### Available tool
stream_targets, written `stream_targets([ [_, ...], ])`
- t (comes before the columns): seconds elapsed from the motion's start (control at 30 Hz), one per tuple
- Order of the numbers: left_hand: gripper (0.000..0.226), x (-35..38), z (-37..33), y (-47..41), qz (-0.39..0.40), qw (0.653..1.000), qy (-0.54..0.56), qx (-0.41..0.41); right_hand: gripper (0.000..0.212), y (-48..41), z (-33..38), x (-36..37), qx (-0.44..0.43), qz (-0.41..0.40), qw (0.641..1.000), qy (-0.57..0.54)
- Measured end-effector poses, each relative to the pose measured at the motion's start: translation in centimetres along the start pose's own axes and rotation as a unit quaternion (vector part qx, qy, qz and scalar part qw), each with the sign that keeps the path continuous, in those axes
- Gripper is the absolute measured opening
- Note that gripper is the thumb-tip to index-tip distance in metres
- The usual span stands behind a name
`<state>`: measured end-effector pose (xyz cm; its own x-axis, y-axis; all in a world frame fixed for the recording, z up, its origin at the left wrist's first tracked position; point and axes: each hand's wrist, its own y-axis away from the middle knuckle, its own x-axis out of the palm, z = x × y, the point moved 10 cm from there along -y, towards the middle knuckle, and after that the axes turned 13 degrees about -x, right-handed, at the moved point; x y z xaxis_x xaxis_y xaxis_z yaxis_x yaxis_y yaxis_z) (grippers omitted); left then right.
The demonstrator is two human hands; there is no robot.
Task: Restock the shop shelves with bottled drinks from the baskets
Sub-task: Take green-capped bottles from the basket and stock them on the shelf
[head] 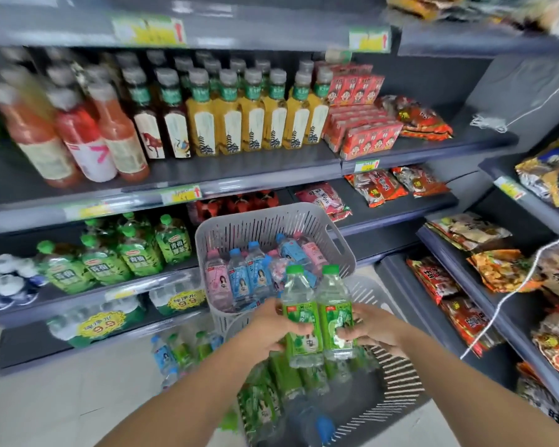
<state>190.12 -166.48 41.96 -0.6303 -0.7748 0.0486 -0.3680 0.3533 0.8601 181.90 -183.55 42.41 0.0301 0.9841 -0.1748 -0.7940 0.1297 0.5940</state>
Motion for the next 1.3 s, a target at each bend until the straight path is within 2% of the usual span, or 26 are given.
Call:
stream_targets([
  [0.1,0.062,-3.5,-1.7,2.7,-0.006,0.998,0.049,0.041,0.087,0.2,4.5,2.3,-0.044,0.000,0.999,-0.020],
  [0.17,0.066,-6.2,-2.8,4.8,-0.012,0.995,0.077,0.067,0.098,0.0,7.2,3.9,-0.074,-0.004,0.997,-0.023],
  [0.23,0.065,-9.5,-3.5,6.9,-0.026,0.991,0.096,0.093,0.123,-0.7,9.5,6.0,-0.098,-0.001,0.995,-0.021],
  [0.27,0.064,-11.2,-3.6,8.0,-0.034,0.988,0.107,0.103,0.124,-1.0,10.8,7.1,-0.107,-0.004,0.994,-0.026],
  [0.37,0.059,-16.7,-3.8,11.0,-0.058,0.982,0.123,0.130,0.078,-1.6,15.0,11.5,-0.143,-0.002,0.989,-0.040],
  [0.4,0.060,-18.6,-3.7,11.9,-0.064,0.980,0.129,0.141,0.071,-1.9,16.1,13.0,-0.151,-0.003,0.988,-0.036],
  [0.53,0.085,-26.7,-2.4,15.6,-0.112,0.968,0.158,0.162,0.061,-3.1,20.8,19.8,-0.168,0.017,0.986,-0.016],
  [0.67,0.078,-35.0,-0.4,18.9,-0.165,0.954,0.183,0.171,0.043,-4.4,25.5,27.0,-0.196,0.042,0.980,0.016],
  [0.77,0.064,-40.6,1.2,21.0,-0.181,0.946,0.199,0.179,0.037,-5.3,28.5,32.5,-0.207,0.063,0.976,0.026],
  [0.9,0.052,-47.3,3.3,23.6,-0.199,0.937,0.217,0.188,0.051,-6.7,32.2,39.2,-0.225,0.072,0.971,0.042],
  [0.97,0.046,-50.2,4.2,24.8,-0.209,0.930,0.229,0.200,0.048,-7.1,34.0,42.5,-0.235,0.087,0.967,0.048],
  [1.13,0.043,-56.3,5.7,26.8,-0.243,0.907,0.261,0.223,0.042,-8.9,38.2,48.8,-0.271,0.099,0.955,0.070],
  [1.3,0.053,-62.1,5.8,26.7,-0.270,0.893,0.287,0.219,0.038,-13.1,42.6,53.4,-0.301,0.092,0.947,0.070],
])
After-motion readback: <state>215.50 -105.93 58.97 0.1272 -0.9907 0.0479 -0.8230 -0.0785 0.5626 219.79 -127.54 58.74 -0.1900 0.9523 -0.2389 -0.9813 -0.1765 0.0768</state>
